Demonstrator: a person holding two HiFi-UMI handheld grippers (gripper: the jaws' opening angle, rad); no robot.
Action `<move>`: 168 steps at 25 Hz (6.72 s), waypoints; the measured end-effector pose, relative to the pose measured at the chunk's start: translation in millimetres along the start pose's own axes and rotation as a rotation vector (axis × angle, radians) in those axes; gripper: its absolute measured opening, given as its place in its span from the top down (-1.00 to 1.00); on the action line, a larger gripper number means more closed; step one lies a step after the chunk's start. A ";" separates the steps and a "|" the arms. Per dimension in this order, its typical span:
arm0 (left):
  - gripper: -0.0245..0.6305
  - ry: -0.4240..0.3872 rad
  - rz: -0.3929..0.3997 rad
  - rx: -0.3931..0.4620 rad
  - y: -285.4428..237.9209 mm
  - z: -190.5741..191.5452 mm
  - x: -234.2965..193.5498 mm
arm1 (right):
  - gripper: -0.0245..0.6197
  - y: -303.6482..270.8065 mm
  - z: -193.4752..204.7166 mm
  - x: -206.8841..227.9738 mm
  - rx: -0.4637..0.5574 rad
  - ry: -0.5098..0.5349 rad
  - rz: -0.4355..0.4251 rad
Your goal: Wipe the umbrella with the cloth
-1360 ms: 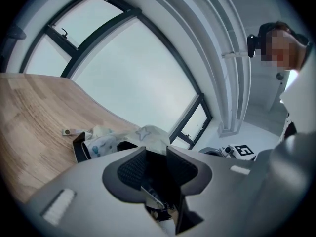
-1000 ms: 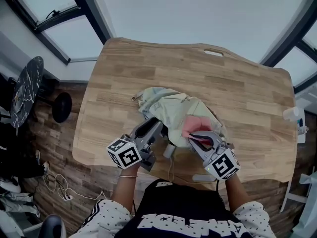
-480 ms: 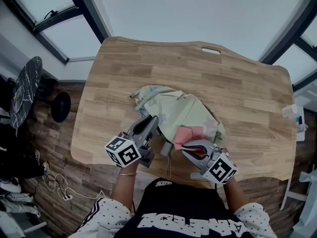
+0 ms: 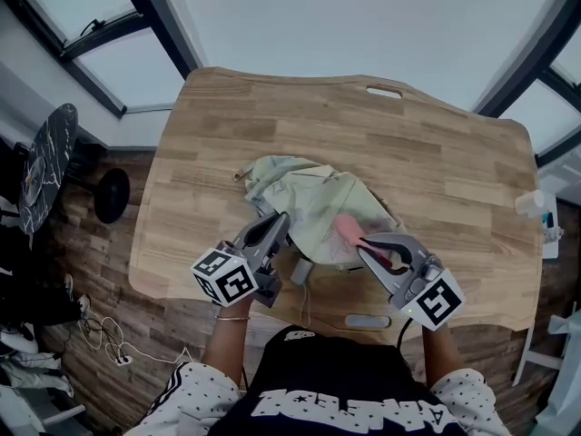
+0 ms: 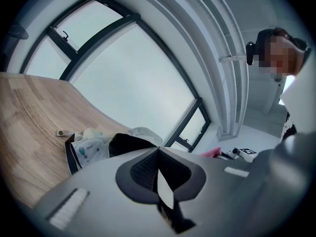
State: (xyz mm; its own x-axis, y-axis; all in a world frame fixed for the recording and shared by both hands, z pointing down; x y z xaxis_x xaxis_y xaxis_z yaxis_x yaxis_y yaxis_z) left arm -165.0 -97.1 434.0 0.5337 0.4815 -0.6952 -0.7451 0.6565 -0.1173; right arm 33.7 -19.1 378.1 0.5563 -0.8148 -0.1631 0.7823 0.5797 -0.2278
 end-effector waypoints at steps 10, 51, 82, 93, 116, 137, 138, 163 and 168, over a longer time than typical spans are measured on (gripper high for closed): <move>0.93 -0.001 0.045 0.005 -6.2 9.2 31.1 | 0.84 30.8 -8.0 54.9 0.018 0.069 0.208; 0.72 -0.207 0.260 -0.325 -37.0 142.9 122.4 | 0.84 -28.7 17.1 13.3 -0.034 0.152 -0.122; 0.92 -0.231 0.214 -0.201 -27.7 105.5 81.4 | 0.84 -68.2 -42.0 46.1 -0.006 0.110 0.135; 0.92 -0.227 0.190 -0.205 5.0 80.2 47.7 | 0.84 -156.3 -19.1 51.5 -0.104 0.103 0.171; 0.92 -0.336 0.110 -0.182 31.2 21.4 -8.5 | 0.84 -180.0 34.4 -20.2 -0.250 -0.010 -0.003; 0.90 -0.303 0.250 -0.250 8.9 -11.2 -35.8 | 0.84 -158.5 14.2 -77.7 -0.221 -0.111 -0.180; 0.90 -0.302 0.248 -0.241 7.9 -13.5 -35.9 | 0.84 -152.9 9.5 -73.3 -0.207 -0.111 -0.164; 0.90 -0.293 0.253 -0.277 12.8 0.5 -25.8 | 0.84 -97.1 22.8 7.1 -0.311 0.209 0.252; 0.90 -0.280 0.249 -0.274 10.6 0.3 -25.8 | 0.84 -93.7 30.1 -11.8 -0.318 0.177 0.224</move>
State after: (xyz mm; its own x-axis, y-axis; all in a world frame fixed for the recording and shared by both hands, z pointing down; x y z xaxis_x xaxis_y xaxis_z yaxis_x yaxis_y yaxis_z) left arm -186.5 -102.3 450.9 0.3847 0.7682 -0.5117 -0.9223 0.3418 -0.1802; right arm -37.7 -63.8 430.2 0.6241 -0.6722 -0.3984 0.5072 0.7363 -0.4479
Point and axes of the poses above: the fingertips, and each gripper's own axes: y backward along the fingers, x to its right, z out of its underside, the point moved 5 cm from there along y, backward along the fingers, and after that the axes turned 7 degrees about y, right-handed, at the moved point
